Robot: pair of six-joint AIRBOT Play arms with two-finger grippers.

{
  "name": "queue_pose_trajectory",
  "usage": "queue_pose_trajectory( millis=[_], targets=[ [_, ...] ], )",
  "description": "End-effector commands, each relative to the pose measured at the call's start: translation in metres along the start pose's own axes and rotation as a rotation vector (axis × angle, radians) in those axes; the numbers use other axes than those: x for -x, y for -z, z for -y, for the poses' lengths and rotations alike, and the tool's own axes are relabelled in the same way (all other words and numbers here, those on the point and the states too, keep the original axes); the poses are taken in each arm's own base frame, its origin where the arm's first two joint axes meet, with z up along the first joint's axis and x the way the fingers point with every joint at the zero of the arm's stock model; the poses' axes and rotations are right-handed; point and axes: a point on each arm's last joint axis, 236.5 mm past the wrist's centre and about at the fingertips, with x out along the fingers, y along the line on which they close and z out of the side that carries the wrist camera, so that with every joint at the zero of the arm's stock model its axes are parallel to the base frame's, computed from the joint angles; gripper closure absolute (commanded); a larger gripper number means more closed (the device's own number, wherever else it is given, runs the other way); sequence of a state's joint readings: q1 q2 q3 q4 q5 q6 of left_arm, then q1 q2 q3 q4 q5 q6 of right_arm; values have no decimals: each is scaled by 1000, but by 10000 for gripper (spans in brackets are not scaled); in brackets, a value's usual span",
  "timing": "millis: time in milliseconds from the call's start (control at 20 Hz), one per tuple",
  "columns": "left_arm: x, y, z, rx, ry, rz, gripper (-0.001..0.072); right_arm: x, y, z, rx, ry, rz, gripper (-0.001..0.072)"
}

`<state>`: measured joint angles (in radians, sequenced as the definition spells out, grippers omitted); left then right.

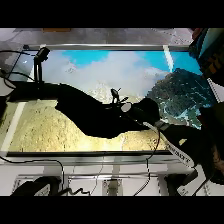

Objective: Fold the clothes and pants, and hang the long-sleeved shirts on hangers.

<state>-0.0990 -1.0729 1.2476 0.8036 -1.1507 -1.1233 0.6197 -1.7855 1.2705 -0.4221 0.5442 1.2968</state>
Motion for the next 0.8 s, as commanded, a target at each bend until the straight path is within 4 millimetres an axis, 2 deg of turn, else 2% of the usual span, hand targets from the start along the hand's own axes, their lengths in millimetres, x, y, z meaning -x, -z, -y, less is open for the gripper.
queue_pose_trajectory(
  millis=[0, 150, 250, 350, 450, 600, 750],
  targets=[
    [-20, -4, 11, 28, 56, 6, 699, -14, 15, -14, 17, -29, -90, 694],
    [-52, 4, 25, 15, 92, -29, 699, 25, -2, 11, 33, 22, -140, 694],
    [-81, 4, 36, 4, 104, -24, 699, 67, -25, 44, 11, 130, -141, 695],
    [-115, -1, 48, -8, 101, 16, 700, 125, -56, 80, 19, 274, -86, 694],
    [-149, -7, 67, 12, 115, 80, 701, 193, -88, 104, 55, 393, 4, 694],
    [-204, -1, 106, 2, 160, 82, 702, 291, -123, 118, 68, 498, 172, 694],
    [-260, 8, 150, 3, 216, 81, 700, 367, -142, 125, 51, 564, 325, 694]
  ],
)
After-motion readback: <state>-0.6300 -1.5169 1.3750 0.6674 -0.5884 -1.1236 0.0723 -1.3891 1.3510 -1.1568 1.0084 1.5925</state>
